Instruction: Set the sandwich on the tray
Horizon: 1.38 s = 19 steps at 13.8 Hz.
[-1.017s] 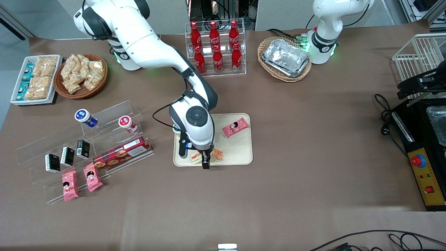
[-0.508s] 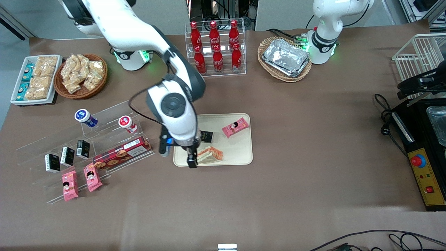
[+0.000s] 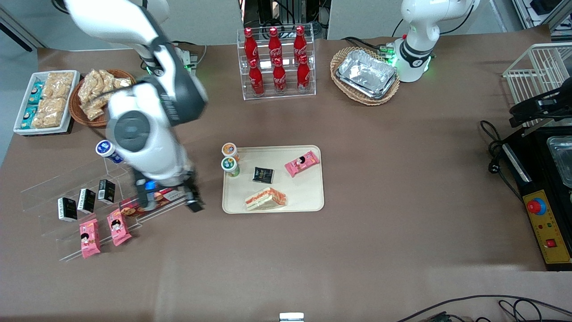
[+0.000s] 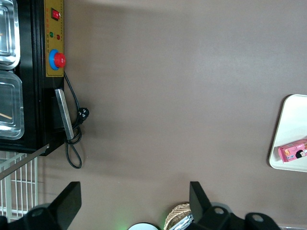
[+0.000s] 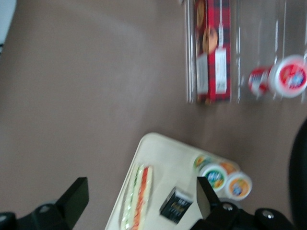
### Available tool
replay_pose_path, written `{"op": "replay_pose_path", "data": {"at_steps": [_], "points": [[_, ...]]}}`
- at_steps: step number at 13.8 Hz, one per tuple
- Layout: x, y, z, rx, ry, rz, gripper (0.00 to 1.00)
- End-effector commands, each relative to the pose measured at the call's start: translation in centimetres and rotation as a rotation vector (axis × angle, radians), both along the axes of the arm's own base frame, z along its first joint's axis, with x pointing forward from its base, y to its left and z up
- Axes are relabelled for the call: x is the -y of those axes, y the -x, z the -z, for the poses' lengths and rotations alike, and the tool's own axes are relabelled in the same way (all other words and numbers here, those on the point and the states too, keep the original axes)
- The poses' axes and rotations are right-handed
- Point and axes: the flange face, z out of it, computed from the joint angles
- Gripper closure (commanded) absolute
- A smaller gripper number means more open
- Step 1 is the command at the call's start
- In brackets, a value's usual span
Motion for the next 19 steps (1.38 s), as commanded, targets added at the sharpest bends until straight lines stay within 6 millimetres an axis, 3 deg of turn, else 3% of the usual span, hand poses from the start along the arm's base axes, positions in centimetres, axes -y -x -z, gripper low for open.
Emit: {"op": "replay_pose_path", "data": {"at_steps": [1, 3, 10, 13, 15, 19], "points": [[7.8, 0.4, -3.7, -0.025, -0.024, -0.180, 0.00], [12.7, 0.7, -5.2, -0.018, -0.034, -0.242, 0.00], [26.2, 4.3, -10.3, -0.049, -0.058, -0.685, 0.00], [30.4, 7.0, -12.5, -0.062, -0.050, -0.839, 0.00], [32.7, 8.8, -12.8, -0.057, -0.055, -0.902, 0.00], [35.3, 9.2, -13.1, -0.054, -0.057, -0.992, 0.00]]}}
